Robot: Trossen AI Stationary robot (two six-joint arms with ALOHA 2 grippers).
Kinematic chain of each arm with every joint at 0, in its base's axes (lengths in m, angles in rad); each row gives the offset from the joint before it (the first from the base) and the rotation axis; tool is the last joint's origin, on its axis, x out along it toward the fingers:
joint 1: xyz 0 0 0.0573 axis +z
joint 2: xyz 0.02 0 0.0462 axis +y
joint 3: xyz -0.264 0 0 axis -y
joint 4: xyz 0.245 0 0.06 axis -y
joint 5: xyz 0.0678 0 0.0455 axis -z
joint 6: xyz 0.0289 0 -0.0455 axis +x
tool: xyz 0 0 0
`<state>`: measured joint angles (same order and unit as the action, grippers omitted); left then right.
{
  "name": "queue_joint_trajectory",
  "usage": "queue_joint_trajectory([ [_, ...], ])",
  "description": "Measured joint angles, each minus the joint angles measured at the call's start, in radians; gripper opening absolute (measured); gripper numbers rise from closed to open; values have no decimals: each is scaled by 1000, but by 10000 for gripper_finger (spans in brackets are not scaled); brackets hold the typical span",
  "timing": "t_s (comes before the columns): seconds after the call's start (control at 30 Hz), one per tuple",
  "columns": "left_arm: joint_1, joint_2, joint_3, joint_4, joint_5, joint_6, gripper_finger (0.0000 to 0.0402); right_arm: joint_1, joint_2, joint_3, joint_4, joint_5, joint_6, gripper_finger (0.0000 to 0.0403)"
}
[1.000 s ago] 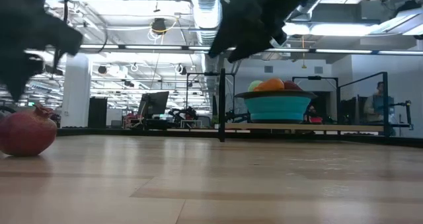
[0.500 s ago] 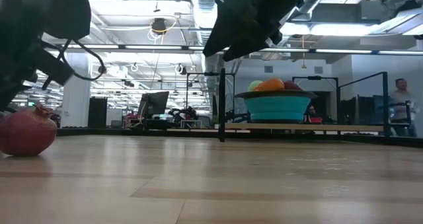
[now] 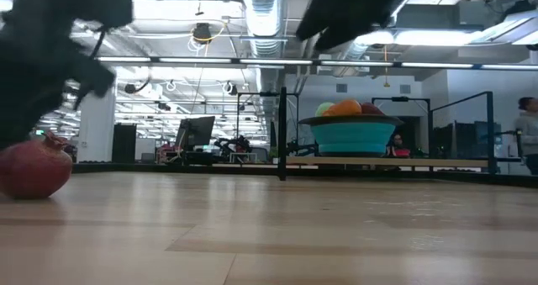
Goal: Pick & Place Fruit
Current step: Put the black plum into the blue strainer bowl on the shelf
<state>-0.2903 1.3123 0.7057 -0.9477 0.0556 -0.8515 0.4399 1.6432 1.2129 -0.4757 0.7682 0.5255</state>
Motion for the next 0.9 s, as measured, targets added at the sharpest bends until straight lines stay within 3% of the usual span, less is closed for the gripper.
queue_joint_trajectory([
  [0.13, 86, 4, 79, 217, -47, 114, 258, 77, -89, 0, -126, 0, 71, 311],
  [0.3, 214, 169, 178, 507, 60, 288, 254, 178, -169, 2, -300, -3, 255, 311],
  [0.57, 269, 546, 459, 541, 68, 493, 264, 278, -161, -3, -455, -5, 597, 311],
  [0.73, 268, 601, 527, 548, 69, 536, 269, 271, -79, -5, -430, -11, 627, 311],
  [0.9, 268, 589, 527, 558, 67, 610, 270, 229, 27, -5, -348, -53, 555, 311],
])
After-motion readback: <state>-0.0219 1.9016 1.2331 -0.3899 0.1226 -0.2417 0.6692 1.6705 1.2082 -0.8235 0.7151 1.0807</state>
